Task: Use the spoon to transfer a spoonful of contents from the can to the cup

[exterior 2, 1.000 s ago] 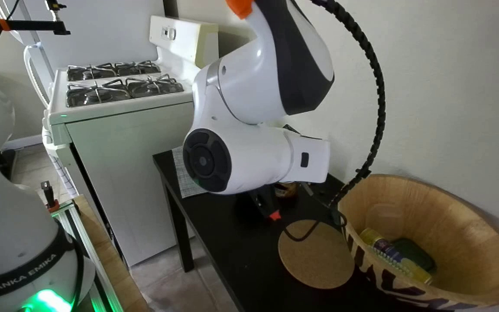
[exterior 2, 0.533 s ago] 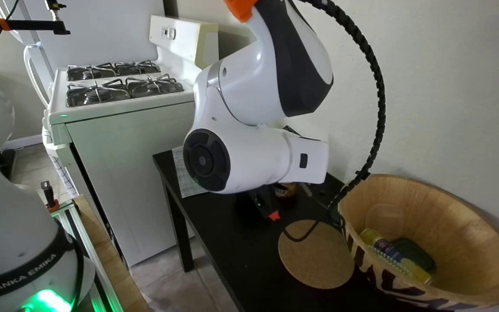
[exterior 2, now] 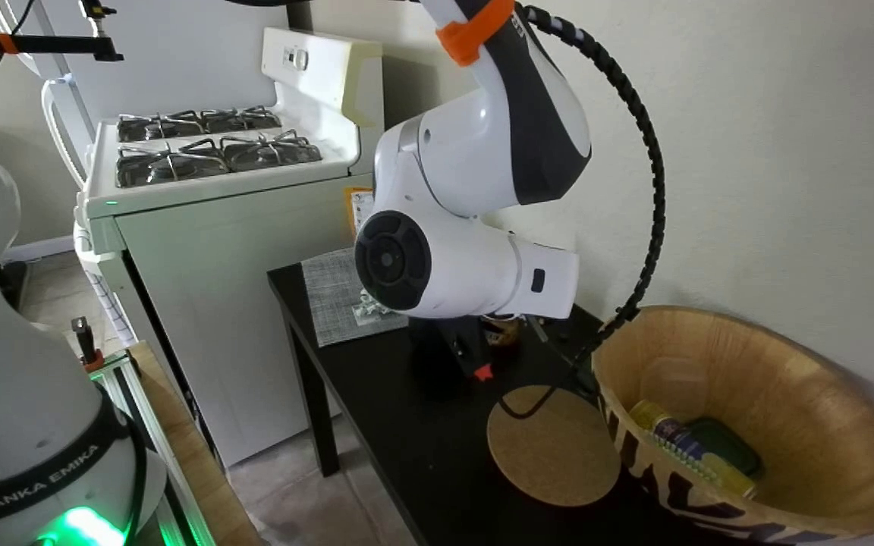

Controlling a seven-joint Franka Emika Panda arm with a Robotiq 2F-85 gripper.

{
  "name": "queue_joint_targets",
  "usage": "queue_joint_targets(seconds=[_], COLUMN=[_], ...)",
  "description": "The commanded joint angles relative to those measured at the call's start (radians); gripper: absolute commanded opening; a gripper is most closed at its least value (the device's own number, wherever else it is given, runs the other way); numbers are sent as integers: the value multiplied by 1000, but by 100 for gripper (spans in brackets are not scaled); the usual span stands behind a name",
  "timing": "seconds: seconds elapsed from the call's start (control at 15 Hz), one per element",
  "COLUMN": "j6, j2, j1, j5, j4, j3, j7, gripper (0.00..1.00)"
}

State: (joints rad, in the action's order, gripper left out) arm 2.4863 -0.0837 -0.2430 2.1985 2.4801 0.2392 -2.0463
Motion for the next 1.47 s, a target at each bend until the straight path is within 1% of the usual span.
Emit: queue_joint_targets(seconds=[0.0, 0.2, 0.33, 0.6, 0.8, 1.2, 1.4], j6=[52, 91, 140, 194, 206, 182, 139], j2=[-58, -90, -113, -153, -201, -292, -323], j1=[42, 71, 91, 125, 143, 155, 151], j5=[104, 170, 210, 257, 240, 195, 153], j4=[-50, -78, -100, -138, -175, -245, -258], j3=[-8, -5, 1, 8, 4, 4, -3], j7=[-28, -61, -92, -128, -105, -28, 48], gripper=[2, 2, 2, 2, 2, 2, 2])
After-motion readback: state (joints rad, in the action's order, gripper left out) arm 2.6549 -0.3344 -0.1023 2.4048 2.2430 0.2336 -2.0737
